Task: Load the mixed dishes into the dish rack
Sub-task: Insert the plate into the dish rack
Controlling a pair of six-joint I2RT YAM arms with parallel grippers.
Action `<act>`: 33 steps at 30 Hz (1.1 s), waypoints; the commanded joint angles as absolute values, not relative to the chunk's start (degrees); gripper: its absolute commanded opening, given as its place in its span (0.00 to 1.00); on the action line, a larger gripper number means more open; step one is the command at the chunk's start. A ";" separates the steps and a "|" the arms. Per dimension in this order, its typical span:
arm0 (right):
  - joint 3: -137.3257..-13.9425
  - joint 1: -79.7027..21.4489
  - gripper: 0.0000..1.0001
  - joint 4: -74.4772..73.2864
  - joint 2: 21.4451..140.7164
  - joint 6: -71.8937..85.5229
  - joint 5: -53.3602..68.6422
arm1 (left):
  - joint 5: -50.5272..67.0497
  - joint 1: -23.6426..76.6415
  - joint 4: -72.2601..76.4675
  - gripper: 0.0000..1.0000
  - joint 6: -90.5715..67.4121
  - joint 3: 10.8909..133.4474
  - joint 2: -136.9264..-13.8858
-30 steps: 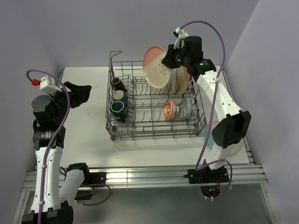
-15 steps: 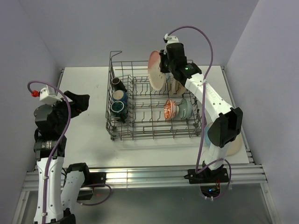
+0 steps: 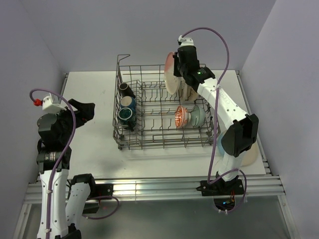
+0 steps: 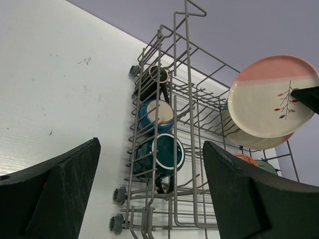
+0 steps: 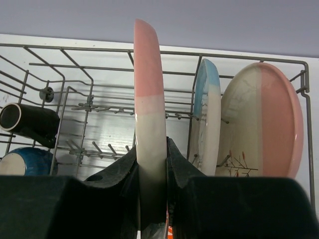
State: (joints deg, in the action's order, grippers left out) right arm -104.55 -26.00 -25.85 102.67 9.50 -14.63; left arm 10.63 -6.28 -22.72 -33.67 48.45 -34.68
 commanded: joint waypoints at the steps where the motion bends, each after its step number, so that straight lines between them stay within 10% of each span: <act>1: -105.73 -25.93 0.00 -15.12 101.07 10.19 -17.93 | 9.93 -6.59 -22.67 0.90 -32.96 48.25 -33.93; 33: -103.10 -31.46 0.00 -16.08 107.22 10.37 -29.53 | 10.46 -6.59 -22.41 0.90 -33.49 47.02 -34.01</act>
State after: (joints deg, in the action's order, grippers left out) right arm -102.76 -29.82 -23.33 106.98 10.04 -25.30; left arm 10.39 -6.31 -24.34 -33.69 47.13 -34.00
